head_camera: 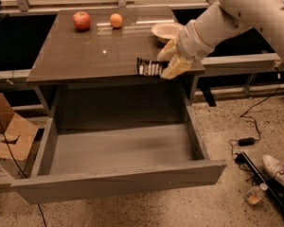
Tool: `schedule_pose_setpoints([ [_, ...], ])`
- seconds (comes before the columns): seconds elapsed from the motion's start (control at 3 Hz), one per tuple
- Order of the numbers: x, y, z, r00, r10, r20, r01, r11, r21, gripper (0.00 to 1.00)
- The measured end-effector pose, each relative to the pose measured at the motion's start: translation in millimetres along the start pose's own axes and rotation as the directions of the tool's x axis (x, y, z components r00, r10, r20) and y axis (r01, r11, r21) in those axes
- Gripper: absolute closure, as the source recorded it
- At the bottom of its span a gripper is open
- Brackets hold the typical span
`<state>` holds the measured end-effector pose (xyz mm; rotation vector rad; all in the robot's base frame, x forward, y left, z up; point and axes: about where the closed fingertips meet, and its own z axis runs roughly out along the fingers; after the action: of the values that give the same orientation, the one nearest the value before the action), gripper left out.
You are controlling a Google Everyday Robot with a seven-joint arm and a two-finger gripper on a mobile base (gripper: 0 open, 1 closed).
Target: Pick rxbar chocolate from top drawer and place on counter
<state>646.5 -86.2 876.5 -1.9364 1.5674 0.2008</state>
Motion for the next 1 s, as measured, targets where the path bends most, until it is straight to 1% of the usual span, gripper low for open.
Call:
schedule_pose_setpoints([
  [0.33,-12.0,-49.7,7.7,0.999,-0.047,0.002,0.047,0.9983,0.036,1.00],
  [0.67,-27.7,-81.6,43.5,0.997,-0.071,0.042,0.070,0.9972,0.027,1.00],
  [1.0,-42.7,-95.8,90.5,0.993,-0.051,0.106,0.052,0.9986,-0.010,0.81],
])
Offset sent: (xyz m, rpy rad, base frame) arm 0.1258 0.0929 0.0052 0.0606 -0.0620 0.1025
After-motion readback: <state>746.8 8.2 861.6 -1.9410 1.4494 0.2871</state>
